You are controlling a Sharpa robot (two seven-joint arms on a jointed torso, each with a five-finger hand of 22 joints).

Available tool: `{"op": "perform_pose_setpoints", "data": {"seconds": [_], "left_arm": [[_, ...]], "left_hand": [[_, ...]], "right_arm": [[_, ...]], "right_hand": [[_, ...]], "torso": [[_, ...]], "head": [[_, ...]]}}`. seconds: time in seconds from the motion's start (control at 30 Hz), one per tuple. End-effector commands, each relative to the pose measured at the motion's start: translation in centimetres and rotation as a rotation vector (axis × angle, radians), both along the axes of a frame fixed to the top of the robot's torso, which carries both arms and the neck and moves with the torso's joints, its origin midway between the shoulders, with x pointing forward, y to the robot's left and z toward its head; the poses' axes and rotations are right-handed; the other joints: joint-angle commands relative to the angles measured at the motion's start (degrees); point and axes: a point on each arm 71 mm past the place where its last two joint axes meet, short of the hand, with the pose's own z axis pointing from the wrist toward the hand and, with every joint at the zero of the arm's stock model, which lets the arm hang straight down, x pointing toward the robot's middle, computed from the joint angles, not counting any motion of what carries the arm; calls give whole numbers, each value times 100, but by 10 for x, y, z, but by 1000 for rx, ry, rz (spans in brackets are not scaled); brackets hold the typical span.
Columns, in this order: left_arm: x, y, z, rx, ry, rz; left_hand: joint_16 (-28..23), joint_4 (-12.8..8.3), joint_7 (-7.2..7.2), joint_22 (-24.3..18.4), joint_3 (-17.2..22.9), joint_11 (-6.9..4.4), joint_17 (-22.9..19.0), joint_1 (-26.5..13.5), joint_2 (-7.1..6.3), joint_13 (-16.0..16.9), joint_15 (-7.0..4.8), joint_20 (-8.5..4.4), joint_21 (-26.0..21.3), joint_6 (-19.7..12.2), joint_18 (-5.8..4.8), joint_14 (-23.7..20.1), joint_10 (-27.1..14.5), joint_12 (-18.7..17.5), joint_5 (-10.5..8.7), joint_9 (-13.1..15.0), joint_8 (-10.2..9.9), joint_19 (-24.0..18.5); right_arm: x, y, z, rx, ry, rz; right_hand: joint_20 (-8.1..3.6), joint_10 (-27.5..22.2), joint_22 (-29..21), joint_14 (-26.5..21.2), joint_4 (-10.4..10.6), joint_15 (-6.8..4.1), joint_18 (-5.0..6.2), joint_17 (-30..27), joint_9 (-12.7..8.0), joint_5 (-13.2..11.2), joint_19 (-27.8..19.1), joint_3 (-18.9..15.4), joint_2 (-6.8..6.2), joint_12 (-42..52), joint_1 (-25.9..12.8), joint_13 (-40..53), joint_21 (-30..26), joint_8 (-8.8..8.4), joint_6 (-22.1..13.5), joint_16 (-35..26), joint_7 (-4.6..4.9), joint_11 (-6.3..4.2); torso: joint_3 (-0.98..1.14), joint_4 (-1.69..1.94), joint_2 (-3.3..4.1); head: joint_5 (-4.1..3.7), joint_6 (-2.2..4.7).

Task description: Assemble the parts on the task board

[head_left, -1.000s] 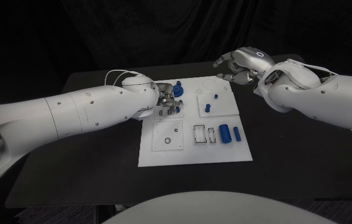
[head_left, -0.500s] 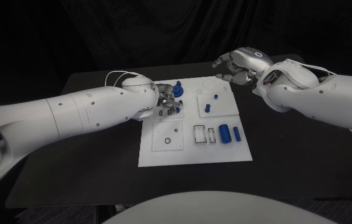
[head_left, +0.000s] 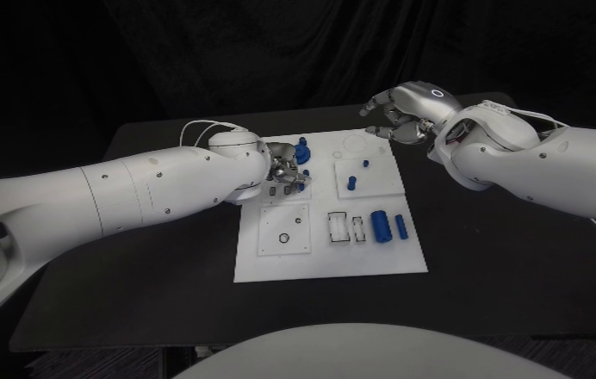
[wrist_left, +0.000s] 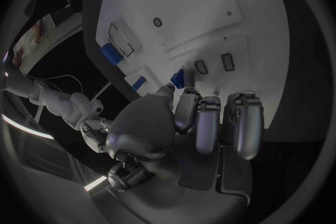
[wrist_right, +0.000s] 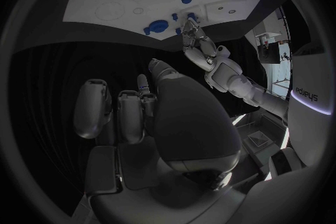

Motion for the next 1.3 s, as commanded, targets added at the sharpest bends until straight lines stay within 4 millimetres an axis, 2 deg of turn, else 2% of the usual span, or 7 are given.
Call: {"op": "perform_pose_setpoints", "data": {"seconds": [0.03, 0.27, 0.57, 0.93, 0.97, 1.2, 1.3], "left_arm": [[-2, -4, -1, -16, 13, -26], [-2, -4, -1, -13, 17, -28], [-2, -3, -2, -11, 20, -28], [-3, 1, -5, -1, 29, -18], [-3, 1, -5, -1, 28, -17], [-2, 5, -5, -4, 23, -6], [-2, 7, -5, -6, 21, -2]], "left_hand": [[15, -26, -12, 376, 98, -205, 1508, 17, -95, 2166, -41, -33, -35, 55, -70, 606, 794, 1145, 72, 28, -49, 6], [15, -66, -16, 377, 213, -209, 1508, 12, -131, 2166, -45, -36, -40, 79, -70, 606, 794, 1145, 110, 68, -96, 5], [15, -169, -43, 406, 650, -234, 1508, -96, -302, 2166, -65, -55, -42, 177, -73, 606, 794, 1145, 386, 258, -194, 20], [15, -174, -46, 409, 680, -235, 1508, -104, -309, 2166, -66, -57, -42, 181, -73, 606, 794, 1145, 395, 271, -198, 22], [15, -278, -81, 494, 865, -283, 1508, -65, -389, 2166, -97, -101, 3, 268, -86, 606, 794, 1145, 665, 375, -152, 79], [15, -345, -106, 495, 1552, -302, 1508, -399, -629, 2166, -139, -129, -18, 280, -91, 606, 794, 1145, 686, 696, -239, 88], [15, -351, -106, 496, 1608, -302, 1508, -428, -648, 2166, -138, -130, -21, 282, -90, 606, 794, 1145, 684, 720, -249, 88]], "right_arm": [[1, -1, -2, -8, 17, -20], [1, -1, -3, -10, 22, -24], [1, -1, -4, -15, 30, -29], [1, -2, -5, -18, 36, -35], [1, -2, -5, -19, 37, -36], [1, -3, -5, -20, 40, -40], [1, -4, -5, -21, 41, -42]], "right_hand": [[26, -19, 799, 279, 1, -1, -31, 400, -9, 39, 0, 41, 11, -25, -20, 515, -14, -19, 20, -31, 9, -8], [27, -17, 798, 279, -4, 0, -30, 398, -12, 47, 0, 48, 10, -25, -11, 515, -17, -20, 24, -33, 11, -7], [28, -12, 799, 279, -9, 1, -30, 395, -15, 59, 1, 56, 8, -23, 0, 518, -19, -21, 30, -36, 14, -5], [29, -9, 798, 279, -13, 2, -29, 391, -18, 70, 0, 63, 5, -23, 9, 519, -23, -22, 35, -40, 16, -4], [30, -13, 793, 277, -19, 3, -26, 381, -20, 84, -5, 72, 5, -28, 20, 512, -39, -21, 44, -49, 19, -2], [30, -13, 793, 277, -19, 3, -26, 381, -20, 84, -5, 72, 5, -28, 20, 512, -39, -21, 44, -49, 19, -2], [30, -13, 793, 277, -19, 3, -26, 381, -20, 84, -5, 72, 5, -28, 20, 512, -39, -21, 44, -49, 19, -2]], "torso": [[0, 4, -1], [-2, 1, -2], [0, 6, -6], [-4, 13, -9], [-4, 13, -9], [-6, 14, -12], [-9, 12, -10]], "head": [[3, -1], [11, -1], [-8, -1], [-12, -1], [-13, -1], [-14, -1], [-6, -1]]}}
